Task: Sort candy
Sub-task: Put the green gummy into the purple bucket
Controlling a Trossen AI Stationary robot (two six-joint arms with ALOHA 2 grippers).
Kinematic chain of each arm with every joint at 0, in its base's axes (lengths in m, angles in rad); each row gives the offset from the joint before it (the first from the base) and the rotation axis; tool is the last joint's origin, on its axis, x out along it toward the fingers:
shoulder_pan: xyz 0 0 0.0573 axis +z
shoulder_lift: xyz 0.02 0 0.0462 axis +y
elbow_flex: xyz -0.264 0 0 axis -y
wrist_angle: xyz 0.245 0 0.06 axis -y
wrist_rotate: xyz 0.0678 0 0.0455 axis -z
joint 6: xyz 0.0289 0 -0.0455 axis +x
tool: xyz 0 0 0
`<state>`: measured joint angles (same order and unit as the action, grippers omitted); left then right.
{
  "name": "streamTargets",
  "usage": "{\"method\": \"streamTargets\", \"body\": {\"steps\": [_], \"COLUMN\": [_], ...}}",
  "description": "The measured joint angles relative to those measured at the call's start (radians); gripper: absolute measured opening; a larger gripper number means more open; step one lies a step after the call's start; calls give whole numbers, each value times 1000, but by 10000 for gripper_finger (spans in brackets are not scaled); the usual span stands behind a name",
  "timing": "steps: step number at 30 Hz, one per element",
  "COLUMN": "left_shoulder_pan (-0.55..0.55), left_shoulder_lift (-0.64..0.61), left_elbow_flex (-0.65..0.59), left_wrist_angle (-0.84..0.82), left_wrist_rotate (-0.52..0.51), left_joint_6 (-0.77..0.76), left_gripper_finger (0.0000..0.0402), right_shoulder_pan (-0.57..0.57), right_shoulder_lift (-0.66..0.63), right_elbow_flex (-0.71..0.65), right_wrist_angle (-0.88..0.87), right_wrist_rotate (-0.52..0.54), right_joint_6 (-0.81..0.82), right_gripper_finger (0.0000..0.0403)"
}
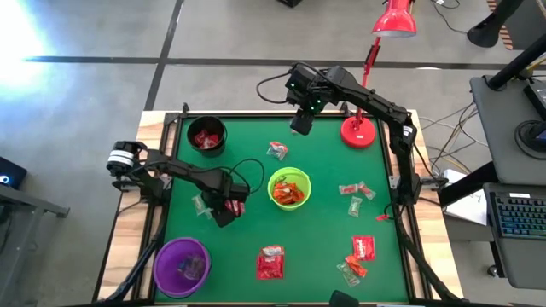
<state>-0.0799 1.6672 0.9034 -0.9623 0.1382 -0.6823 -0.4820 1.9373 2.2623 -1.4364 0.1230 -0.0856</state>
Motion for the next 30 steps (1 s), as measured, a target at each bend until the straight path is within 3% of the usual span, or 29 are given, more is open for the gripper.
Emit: {"method": "streamTargets", "body": {"steps": [6, 13, 22, 30], "left_shoulder_pan": [0, 0, -1, -15], "left_shoulder_lift": [0, -2, -37, -188], "left_elbow_flex": [-9, -28, 32, 142], "left_wrist_angle": [40, 37, -10, -126], "left_wrist_rotate": [5, 6, 47, 58], "left_joint_6": [21, 45, 69, 68], "left_gripper_finger": [103, 11, 2, 0], "right_shoulder_pan": [0, 0, 0, 0], "right_shoulder_lift": [0, 0, 0, 0], "right_elbow_flex": [0, 0, 0, 0], "right_wrist_angle": [1, 1, 6, 7], "right_wrist_rotate": [0, 0, 0, 0], "right_joint_6": [0, -1, -2, 0], "right_gripper_finger": [128, 128, 128, 128]}}
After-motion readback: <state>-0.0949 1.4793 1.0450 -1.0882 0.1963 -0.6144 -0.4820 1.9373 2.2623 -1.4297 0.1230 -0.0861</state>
